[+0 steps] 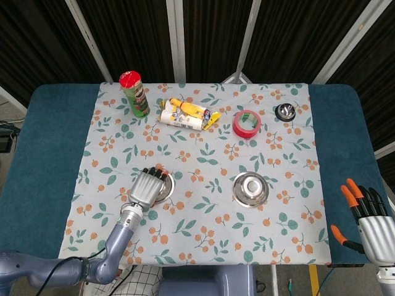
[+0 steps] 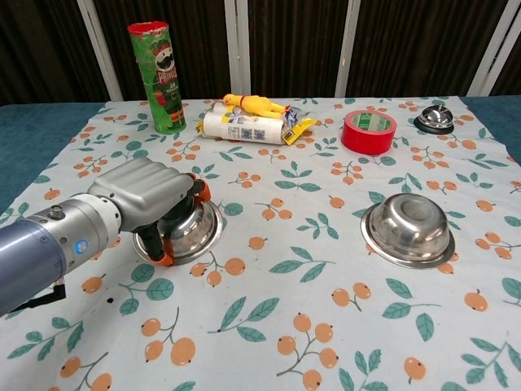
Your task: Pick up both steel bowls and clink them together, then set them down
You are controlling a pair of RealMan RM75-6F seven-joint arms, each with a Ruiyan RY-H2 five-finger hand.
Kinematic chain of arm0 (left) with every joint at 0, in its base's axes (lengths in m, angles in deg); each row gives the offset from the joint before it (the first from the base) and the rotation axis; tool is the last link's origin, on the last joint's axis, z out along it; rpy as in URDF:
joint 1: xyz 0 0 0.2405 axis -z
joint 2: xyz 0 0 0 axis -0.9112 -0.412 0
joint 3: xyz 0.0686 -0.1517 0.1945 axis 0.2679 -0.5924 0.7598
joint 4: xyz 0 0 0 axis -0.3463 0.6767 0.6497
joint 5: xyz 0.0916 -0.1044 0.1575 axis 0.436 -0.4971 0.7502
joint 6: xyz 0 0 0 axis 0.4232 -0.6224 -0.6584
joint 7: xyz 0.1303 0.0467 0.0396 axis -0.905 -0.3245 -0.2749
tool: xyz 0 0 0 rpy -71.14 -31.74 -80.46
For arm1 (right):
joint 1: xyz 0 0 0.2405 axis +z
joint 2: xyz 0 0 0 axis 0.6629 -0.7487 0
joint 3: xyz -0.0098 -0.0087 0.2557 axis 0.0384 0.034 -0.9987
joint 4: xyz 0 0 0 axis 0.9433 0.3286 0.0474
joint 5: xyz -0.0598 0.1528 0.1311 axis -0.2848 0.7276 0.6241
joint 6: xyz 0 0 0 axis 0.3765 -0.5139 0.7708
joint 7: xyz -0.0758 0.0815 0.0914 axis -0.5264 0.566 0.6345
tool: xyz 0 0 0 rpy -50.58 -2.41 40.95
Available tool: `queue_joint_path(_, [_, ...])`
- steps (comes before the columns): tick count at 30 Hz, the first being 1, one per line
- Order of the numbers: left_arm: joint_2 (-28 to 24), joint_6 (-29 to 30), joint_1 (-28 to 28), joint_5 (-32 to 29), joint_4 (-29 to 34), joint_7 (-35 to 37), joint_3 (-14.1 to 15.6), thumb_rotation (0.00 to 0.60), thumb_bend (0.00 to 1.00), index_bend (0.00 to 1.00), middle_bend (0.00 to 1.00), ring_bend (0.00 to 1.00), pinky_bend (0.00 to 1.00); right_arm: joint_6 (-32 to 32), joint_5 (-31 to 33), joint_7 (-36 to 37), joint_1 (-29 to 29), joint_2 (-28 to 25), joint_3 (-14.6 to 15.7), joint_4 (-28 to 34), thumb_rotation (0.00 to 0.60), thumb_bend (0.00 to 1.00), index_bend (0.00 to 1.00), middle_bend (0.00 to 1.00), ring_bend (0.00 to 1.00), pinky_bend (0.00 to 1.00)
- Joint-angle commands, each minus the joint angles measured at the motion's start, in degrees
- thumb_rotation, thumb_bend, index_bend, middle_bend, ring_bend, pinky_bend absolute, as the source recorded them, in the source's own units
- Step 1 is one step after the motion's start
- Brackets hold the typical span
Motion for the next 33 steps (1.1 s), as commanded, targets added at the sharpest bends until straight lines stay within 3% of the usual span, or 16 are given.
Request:
queue_joint_path(1, [-0.2, 0.6, -0.1, 0.8, 0.0, 0.9, 0.2, 0.6, 0.28, 0.58, 0.68, 0.52, 0.74, 0.0, 0.0, -0.1, 0.0, 0.0, 0.0, 0.1, 0.462, 0.37, 0.0, 0.0, 0.0, 0.0])
queue_joint_path(6, [-2.9, 2.9, -1.4, 5.6, 3.3, 5.2, 0.9, 0.6, 0.38, 0.61, 0.73, 0.57, 0.77, 0.9, 0.5, -1.3, 0.3, 0.5, -0.2, -0.1, 0.463, 0.37, 0.0, 0.0, 0.0, 0.0])
queue_joint_path(16, [-15.1, 6.3, -4.9, 14.1, 13.9, 16.5, 1.0, 0.6, 0.45, 0.65, 0.76, 0.6, 0.8, 5.1, 2.1, -3.2, 2.5, 1.4, -1.0, -0.8, 0.468, 0.37, 0.0, 0.0, 0.0, 0.0])
queue_joint_path(24, [-24.5, 9.6, -8.0, 19.0, 19.0, 23.1, 0.8, 0.6, 0.45, 0.66, 0.76, 0.59, 0.8, 17.7, 3.0, -3.7, 9.6, 2.2, -1.2, 0.1, 0.467, 0.37, 0.0, 0.0, 0.0, 0.0])
queue_joint_path(33, [-31.1, 11.2, -10.5, 21.9, 21.7, 27.9, 0.9, 0.6, 0.43, 0.66, 0.76, 0.59, 0.8, 34.6, 9.2, -10.7, 19.1, 8.0, -3.1, 1.9, 0.467, 0.37, 0.0, 0.0, 0.0, 0.0])
